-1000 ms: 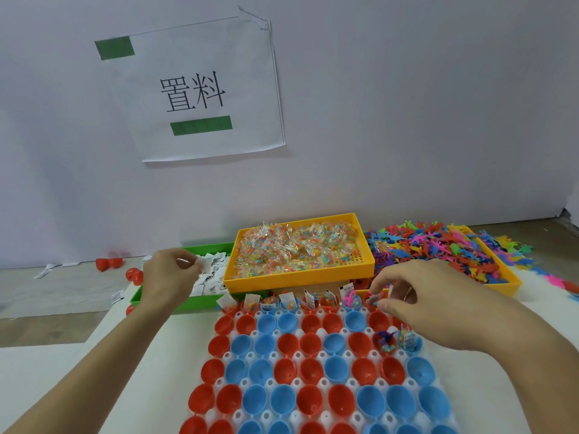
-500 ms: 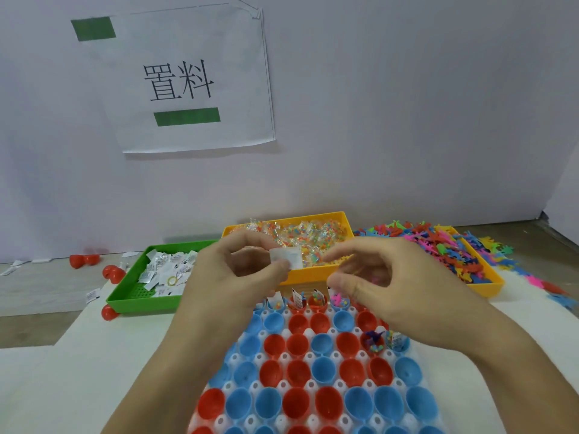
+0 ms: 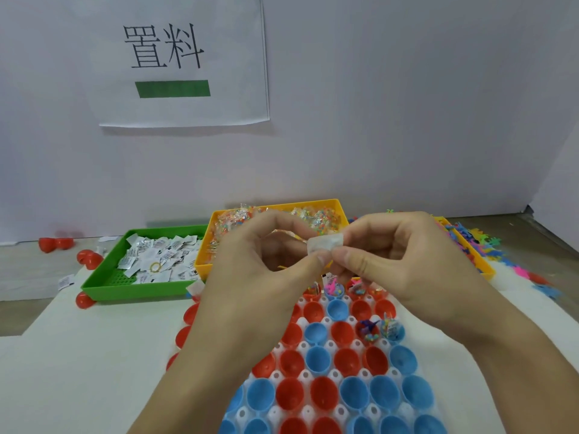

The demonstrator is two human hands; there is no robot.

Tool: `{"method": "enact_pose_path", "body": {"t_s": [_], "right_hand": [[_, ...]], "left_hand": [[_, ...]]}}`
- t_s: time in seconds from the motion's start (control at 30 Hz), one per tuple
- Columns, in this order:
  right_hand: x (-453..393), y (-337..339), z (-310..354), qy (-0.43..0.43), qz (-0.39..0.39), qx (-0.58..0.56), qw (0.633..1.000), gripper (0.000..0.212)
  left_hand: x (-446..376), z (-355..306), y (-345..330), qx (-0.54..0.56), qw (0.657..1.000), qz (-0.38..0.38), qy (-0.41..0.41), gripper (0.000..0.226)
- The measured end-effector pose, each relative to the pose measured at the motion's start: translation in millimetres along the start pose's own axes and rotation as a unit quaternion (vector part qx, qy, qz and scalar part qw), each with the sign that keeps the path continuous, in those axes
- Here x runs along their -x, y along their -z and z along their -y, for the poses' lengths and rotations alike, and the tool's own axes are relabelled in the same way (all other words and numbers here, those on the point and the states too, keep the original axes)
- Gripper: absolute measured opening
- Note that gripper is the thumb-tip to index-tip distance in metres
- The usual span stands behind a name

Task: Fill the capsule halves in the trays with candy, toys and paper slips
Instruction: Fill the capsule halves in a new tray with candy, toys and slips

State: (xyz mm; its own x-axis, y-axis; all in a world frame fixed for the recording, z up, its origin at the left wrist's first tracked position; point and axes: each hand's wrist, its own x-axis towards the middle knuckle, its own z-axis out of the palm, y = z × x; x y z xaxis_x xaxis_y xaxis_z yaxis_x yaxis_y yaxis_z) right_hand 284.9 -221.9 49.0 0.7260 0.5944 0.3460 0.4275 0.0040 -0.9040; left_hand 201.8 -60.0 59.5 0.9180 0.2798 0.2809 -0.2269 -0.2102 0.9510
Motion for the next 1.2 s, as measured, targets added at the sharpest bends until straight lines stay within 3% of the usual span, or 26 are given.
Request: {"method": "enact_pose_path", "body": {"t_s": [0.2,0.3,0.4,0.53,0.87,1.2], "right_hand": [[1.6,7.3,3.8,-0.029,0.013,0.005,0.999,0.003],[2.2,16.4,-2.2,-0.081,-0.001,0.091,0.993,0.013],[5.3,28.1,-8.9,-0.165,0.025,0.267,0.949,0.017],[7.6,30.1,-13.6,-0.246,0.084,0.371,0.891,0.022],[4.4,11.2,-16.7,-0.295,0.096,0.441,0.842,0.023],[5.6,4.4,-8.3,-0.306,0.093,0.481,0.817,0.018]], "left_hand": [[0.3,-1.8,2.6,-0.053,0.998,0.007,0.024,0.021],[-0.7,-2.3,8.2,-0.094,0.995,-0.011,0.035,0.018],[-2.5,-5.4,16.7,-0.101,0.994,-0.038,0.032,0.015],[-3.0,-8.5,21.6,-0.105,0.993,-0.038,0.03,0.011],[-2.7,-6.2,21.2,-0.13,0.991,-0.028,0.029,0.009],[-3.0,-5.6,20.5,-0.136,0.99,-0.021,0.029,0.009]]}}
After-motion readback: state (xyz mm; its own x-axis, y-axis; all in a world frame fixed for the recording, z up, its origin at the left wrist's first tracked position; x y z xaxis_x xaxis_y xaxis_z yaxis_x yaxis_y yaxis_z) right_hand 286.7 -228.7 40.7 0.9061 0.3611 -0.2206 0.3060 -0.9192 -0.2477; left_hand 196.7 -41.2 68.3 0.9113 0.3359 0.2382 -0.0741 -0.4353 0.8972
